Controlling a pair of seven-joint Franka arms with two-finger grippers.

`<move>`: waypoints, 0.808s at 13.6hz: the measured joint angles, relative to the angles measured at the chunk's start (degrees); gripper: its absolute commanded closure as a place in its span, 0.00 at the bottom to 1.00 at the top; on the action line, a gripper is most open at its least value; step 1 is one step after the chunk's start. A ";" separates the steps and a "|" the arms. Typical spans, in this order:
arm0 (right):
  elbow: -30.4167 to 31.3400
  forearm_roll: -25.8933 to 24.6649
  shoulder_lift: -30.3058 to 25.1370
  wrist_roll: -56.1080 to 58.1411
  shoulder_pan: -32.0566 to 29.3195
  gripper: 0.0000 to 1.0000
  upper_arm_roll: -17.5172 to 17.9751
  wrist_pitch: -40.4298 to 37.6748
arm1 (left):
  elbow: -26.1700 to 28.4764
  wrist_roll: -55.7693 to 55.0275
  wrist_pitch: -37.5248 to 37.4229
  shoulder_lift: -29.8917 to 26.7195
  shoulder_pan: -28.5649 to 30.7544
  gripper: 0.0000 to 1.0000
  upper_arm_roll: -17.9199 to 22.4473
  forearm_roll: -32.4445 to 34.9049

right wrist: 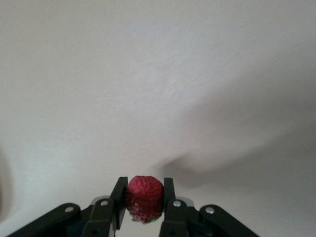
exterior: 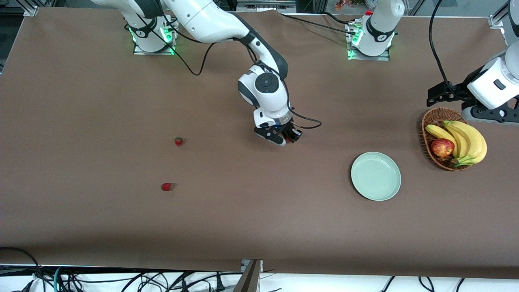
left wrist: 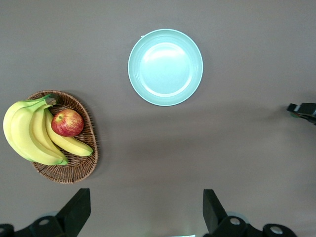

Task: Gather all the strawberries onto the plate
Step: 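Carry the strawberry with the right gripper to mid-table and release it, then grasp the mid-table strawberry with the left gripper while the right gripper grasps another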

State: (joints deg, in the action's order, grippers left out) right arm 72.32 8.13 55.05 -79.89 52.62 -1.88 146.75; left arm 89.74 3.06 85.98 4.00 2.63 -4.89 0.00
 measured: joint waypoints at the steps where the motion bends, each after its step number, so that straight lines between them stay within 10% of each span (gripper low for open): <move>1: -0.68 0.00 0.73 -0.55 0.03 0.45 0.12 0.77 | 0.00 0.00 -0.01 0.00 0.00 0.00 0.00 0.00; 4: -1.06 -0.05 1.00 -0.81 0.05 0.12 0.22 0.81 | 0.00 0.13 -0.03 0.11 -0.03 0.00 -0.02 0.00; 11: -3.45 -0.22 -2.46 10.00 -5.34 0.05 -1.62 -11.82 | 0.63 0.44 -3.07 6.00 -4.46 0.00 -0.70 -0.14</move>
State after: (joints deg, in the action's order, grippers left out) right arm 68.86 7.91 52.59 -69.89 47.28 -3.50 134.93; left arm 90.37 3.50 82.91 10.00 -1.83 -5.59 -0.14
